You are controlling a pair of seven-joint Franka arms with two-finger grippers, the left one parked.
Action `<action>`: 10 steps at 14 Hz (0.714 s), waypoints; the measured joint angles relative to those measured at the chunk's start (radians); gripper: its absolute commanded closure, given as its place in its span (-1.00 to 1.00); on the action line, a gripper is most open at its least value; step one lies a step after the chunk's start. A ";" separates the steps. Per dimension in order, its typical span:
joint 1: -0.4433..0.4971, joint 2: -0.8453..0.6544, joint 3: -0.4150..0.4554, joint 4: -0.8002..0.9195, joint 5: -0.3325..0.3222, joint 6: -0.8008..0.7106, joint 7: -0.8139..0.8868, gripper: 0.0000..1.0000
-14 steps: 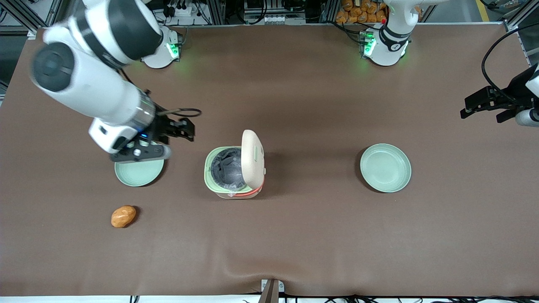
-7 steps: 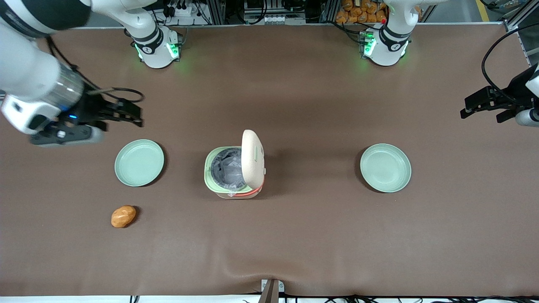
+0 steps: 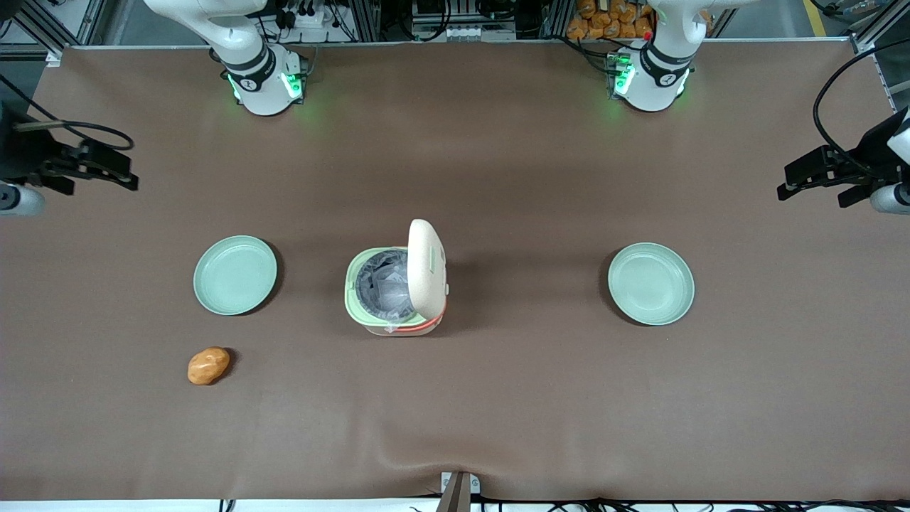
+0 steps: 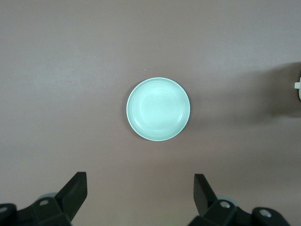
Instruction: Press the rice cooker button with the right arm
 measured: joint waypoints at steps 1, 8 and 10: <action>-0.015 -0.002 0.000 -0.006 0.000 -0.007 -0.012 -1.00; -0.029 -0.010 0.003 -0.025 0.000 0.008 -0.017 -1.00; -0.029 -0.011 0.003 -0.026 -0.001 0.013 -0.017 -1.00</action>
